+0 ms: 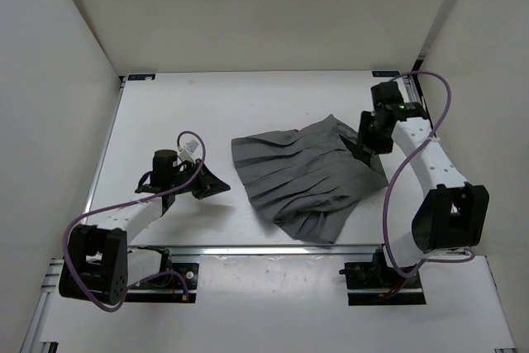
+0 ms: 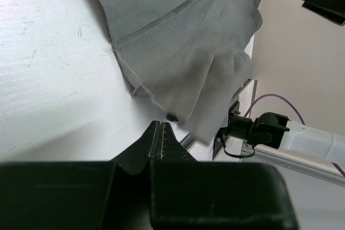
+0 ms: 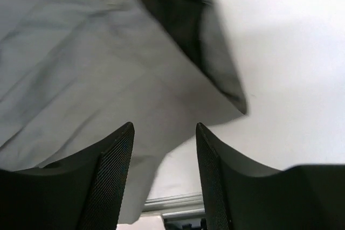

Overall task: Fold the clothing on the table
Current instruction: Flatten the skirt out

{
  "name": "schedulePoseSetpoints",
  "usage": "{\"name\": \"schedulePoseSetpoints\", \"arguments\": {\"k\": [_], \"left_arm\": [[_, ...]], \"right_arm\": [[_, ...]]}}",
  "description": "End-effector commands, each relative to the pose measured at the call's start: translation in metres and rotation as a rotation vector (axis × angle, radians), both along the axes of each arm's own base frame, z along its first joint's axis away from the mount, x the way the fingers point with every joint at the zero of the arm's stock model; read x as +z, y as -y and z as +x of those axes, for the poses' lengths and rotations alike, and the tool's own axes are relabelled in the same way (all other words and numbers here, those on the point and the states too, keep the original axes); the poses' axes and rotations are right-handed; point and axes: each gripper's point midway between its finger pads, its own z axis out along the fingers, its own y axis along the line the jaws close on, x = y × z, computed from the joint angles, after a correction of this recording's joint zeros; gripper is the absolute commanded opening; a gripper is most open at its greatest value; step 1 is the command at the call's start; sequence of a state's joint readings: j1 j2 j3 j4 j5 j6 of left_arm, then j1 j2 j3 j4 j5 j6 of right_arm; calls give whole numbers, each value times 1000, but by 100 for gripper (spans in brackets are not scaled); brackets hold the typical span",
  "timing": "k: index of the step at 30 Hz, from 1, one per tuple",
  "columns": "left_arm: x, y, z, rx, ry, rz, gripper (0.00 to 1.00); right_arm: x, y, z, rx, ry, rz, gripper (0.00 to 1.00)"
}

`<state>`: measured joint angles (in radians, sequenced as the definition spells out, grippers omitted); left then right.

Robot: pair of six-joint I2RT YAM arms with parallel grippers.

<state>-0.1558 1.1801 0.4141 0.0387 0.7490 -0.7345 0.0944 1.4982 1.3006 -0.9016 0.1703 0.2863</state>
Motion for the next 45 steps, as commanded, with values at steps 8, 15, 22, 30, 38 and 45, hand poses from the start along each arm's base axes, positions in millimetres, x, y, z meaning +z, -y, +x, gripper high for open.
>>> {"name": "schedulePoseSetpoints", "arguments": {"k": [8,15,22,30,38,45], "left_arm": [[13,7,-3,-43,62,-22,0],[8,11,-8,-58,42,-24,0],[1,7,-13,-52,19,-22,0],[-4,1,-15,-35,-4,-19,0],[-4,-2,-13,-18,2,-21,0],[-3,-3,-14,-11,6,-30,0]], "right_arm": [[-11,-71,63,191,194,307,53],[-42,-54,103,136,168,414,52],[-79,-40,118,95,86,443,50],[-104,-43,117,95,47,456,49],[-110,-52,105,60,-2,587,45],[-87,-62,86,57,24,699,40]]}}
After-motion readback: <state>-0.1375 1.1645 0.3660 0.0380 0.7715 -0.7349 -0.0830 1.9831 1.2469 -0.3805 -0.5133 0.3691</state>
